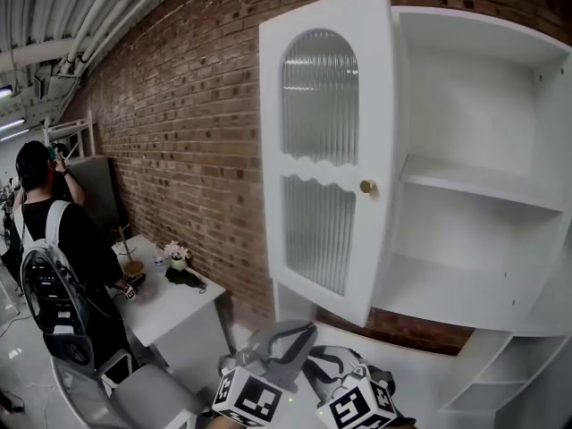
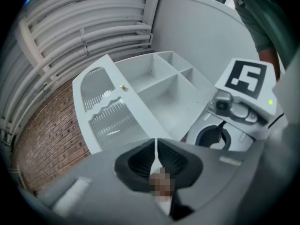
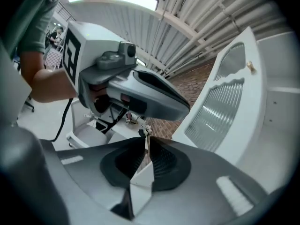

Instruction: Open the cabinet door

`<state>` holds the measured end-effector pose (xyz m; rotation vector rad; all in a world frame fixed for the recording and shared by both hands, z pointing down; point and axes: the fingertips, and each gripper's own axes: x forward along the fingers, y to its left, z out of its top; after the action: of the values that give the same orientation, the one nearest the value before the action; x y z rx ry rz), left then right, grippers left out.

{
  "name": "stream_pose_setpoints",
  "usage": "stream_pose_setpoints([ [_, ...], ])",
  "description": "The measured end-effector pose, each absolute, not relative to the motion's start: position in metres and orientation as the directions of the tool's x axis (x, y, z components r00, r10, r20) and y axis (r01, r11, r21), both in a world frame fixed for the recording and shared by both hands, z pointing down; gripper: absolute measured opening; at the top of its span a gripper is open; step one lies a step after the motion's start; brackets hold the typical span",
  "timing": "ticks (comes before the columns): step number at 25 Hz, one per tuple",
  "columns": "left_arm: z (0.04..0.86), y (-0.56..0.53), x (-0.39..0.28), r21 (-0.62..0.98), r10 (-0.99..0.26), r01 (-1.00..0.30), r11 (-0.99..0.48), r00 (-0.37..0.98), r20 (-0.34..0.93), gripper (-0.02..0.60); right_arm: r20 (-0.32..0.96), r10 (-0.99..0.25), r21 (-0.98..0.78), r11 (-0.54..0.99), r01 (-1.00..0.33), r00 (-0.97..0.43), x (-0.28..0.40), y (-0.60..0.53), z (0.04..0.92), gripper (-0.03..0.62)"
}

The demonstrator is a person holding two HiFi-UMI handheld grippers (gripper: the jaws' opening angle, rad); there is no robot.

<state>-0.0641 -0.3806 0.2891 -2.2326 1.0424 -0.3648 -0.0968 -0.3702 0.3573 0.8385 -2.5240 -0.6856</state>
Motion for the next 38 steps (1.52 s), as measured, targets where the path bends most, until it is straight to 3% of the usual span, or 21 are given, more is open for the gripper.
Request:
stream_pose_setpoints([
  [2, 0.289, -0.376, -0.076, -0.654, -0.774, -0.594, -0.468, 0.633, -0.022, 0.017, 0.170, -0.676, 0.533, 0.675, -0.510, -0.717, -0.079, -0.380, 0.349, 0.045],
  [6, 0.289, -0.383, -0.107, -0.629, -0.809, -0.637, -0.445, 0.588, -0.023, 0.015, 0.135, -0.837, 0.489, 0.521, -0.700, -0.530, 0.006, -0.444, 0.324, 0.100],
  [10, 0.298, -0.391, -0.100, -0.622, -0.797, -0.626, -0.471, 0.604, -0.003, 0.015, 0.174, -0.878, 0.447, 0.475, -0.758, -0.447, 0.047, -0.483, 0.328, 0.131],
  [23, 0.307, -0.413, -0.072, -0.623, -0.761, -0.584, -0.520, 0.648, 0.029, 0.015, 0.238, -0.847, 0.364, 0.531, -0.765, -0.475, 0.052, -0.523, 0.349, 0.175],
  [38, 0.303, -0.416, -0.037, -0.621, -0.722, -0.558, -0.550, 0.691, 0.018, 0.017, 0.227, -0.786, 0.437, 0.609, -0.662, -0.575, 0.008, -0.455, 0.352, 0.133],
])
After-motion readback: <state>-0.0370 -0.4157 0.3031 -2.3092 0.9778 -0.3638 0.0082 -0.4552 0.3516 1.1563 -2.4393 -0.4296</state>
